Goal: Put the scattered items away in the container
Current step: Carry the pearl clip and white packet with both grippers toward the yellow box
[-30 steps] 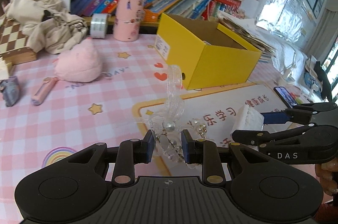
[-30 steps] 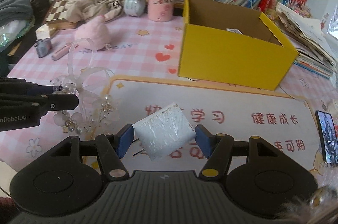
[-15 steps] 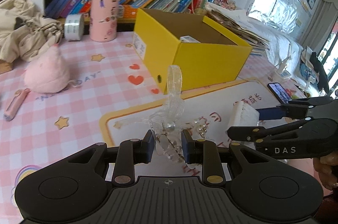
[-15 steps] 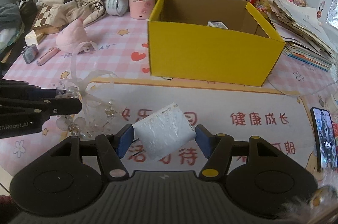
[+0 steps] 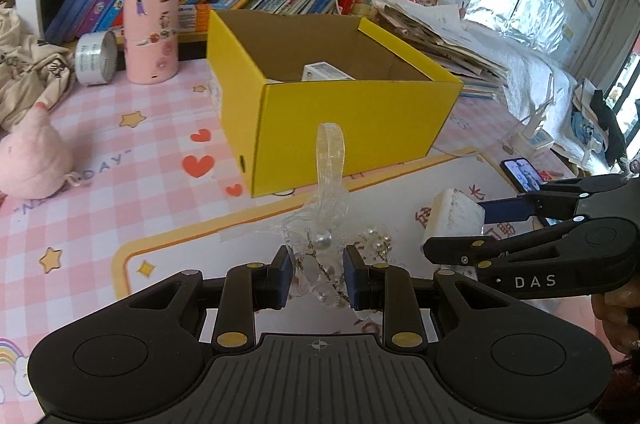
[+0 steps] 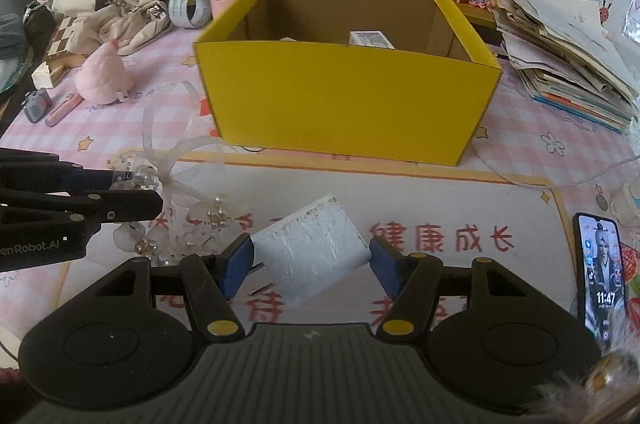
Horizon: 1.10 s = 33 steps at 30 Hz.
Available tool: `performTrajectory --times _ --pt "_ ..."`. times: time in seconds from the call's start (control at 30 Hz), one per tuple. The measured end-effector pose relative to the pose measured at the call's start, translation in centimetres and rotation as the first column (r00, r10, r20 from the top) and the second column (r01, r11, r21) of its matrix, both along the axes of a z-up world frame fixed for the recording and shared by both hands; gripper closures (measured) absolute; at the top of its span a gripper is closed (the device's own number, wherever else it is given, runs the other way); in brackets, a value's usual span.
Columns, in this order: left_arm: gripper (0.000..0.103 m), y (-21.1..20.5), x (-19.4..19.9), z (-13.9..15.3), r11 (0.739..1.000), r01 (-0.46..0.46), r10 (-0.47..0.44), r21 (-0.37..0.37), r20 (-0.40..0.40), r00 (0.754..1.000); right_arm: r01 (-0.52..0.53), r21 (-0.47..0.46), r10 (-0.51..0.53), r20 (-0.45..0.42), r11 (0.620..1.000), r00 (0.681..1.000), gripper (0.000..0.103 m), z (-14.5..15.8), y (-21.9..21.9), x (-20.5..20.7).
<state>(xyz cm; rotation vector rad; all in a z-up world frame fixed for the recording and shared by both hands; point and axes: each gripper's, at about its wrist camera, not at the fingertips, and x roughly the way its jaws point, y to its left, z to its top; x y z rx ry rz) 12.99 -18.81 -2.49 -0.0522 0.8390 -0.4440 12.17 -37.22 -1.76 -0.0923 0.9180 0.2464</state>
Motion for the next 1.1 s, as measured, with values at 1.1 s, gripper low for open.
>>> performTrajectory --times 1.1 --pt "0.078 -7.4 2.2 2.7 0.999 -0.027 0.023 0.040 0.094 0.995 -0.058 0.063 0.052 0.100 0.996 0.994 0.041 1.9 -6.8 3.1"
